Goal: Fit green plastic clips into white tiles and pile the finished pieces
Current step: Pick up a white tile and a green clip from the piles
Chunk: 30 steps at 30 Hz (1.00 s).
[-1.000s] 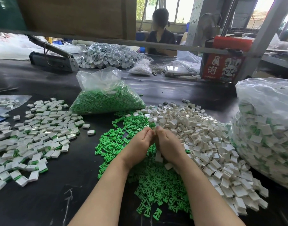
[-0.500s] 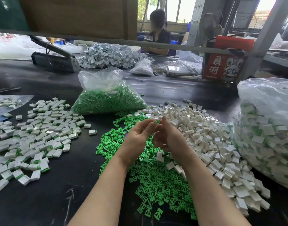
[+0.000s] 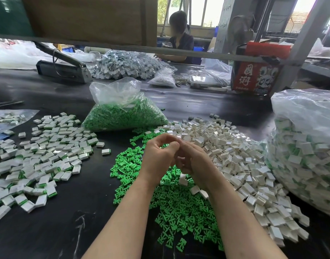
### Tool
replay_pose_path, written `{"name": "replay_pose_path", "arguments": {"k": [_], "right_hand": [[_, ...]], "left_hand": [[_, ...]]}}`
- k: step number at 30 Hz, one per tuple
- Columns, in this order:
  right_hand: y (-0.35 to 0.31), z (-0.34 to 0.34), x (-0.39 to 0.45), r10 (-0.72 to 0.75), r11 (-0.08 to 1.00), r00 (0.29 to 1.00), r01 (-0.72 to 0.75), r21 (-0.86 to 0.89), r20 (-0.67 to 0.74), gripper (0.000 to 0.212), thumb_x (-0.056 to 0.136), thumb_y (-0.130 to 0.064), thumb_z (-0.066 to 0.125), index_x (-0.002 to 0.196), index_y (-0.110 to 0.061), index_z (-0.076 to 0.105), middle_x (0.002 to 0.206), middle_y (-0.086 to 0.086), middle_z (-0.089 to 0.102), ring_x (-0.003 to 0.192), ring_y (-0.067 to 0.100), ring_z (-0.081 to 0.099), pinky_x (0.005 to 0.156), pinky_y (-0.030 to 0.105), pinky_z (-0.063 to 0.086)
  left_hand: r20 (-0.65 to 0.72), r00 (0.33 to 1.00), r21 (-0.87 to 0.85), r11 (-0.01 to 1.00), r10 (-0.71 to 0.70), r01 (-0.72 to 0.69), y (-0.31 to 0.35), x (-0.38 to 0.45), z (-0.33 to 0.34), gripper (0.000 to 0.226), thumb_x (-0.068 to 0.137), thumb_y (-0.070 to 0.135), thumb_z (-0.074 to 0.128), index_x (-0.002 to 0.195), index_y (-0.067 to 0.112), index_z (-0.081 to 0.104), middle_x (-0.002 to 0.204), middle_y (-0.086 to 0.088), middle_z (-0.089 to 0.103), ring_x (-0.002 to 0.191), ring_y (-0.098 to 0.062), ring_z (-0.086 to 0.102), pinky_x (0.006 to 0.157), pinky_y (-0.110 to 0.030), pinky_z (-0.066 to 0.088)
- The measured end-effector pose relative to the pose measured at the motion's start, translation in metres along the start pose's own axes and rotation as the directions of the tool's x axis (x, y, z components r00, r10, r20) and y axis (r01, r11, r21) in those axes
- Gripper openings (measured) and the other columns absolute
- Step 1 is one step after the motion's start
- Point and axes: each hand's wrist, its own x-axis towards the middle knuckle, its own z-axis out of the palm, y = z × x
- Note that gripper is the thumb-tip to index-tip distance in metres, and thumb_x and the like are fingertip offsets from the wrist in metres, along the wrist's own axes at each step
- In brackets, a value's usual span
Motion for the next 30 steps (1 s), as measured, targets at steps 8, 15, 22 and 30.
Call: {"name": "replay_pose_path", "arguments": {"k": [8,15,22,30], "right_hand": [[0.002,0.004,0.001,-0.013,1.0,0.998,0.014,0.004,-0.057,0.045,0.1,-0.031,0.05,0.11,0.012,0.058,0.062,0.0,0.055,0.056,0.011,0.042,0.052,0.026,0.027],[0.007,0.005,0.001,-0.043,0.999,0.994,0.045,0.016,-0.102,0.026,0.099,-0.023,0.053,0.092,-0.002,0.068,0.059,-0.003,0.054,0.051,0.005,0.048,0.048,0.015,0.038],[0.009,0.007,0.002,-0.063,0.998,0.991,0.065,0.013,-0.118,0.025,0.099,-0.021,0.054,0.085,-0.006,0.068,0.054,-0.009,0.053,0.049,0.004,0.048,0.047,0.015,0.04],[0.011,0.007,0.003,-0.064,0.998,0.991,0.06,-0.034,-0.121,0.03,0.098,-0.024,0.057,0.074,-0.018,0.073,0.054,-0.007,0.053,0.052,0.006,0.048,0.049,0.017,0.04]], "left_hand": [[-0.09,0.988,-0.141,0.983,-0.129,0.116,-0.005,0.002,0.008,0.028,0.073,0.016,0.062,0.086,-0.009,0.066,0.052,-0.003,0.056,0.042,-0.012,0.047,0.041,-0.021,0.039],[-0.075,0.982,-0.214,0.965,-0.174,0.154,-0.009,0.001,0.01,0.021,0.085,0.006,0.061,0.065,0.011,0.065,0.084,-0.025,0.064,0.046,-0.017,0.048,0.044,-0.025,0.041],[-0.047,0.983,-0.24,0.957,-0.178,0.161,-0.008,0.0,0.009,0.041,0.09,-0.001,0.058,0.053,0.018,0.063,0.091,-0.026,0.064,0.044,-0.016,0.049,0.043,-0.024,0.043],[-0.033,0.975,-0.24,0.949,-0.221,0.206,-0.01,0.0,0.008,0.027,0.089,-0.002,0.058,0.064,0.008,0.056,0.092,-0.012,0.075,0.051,-0.012,0.057,0.046,-0.023,0.045]]}}
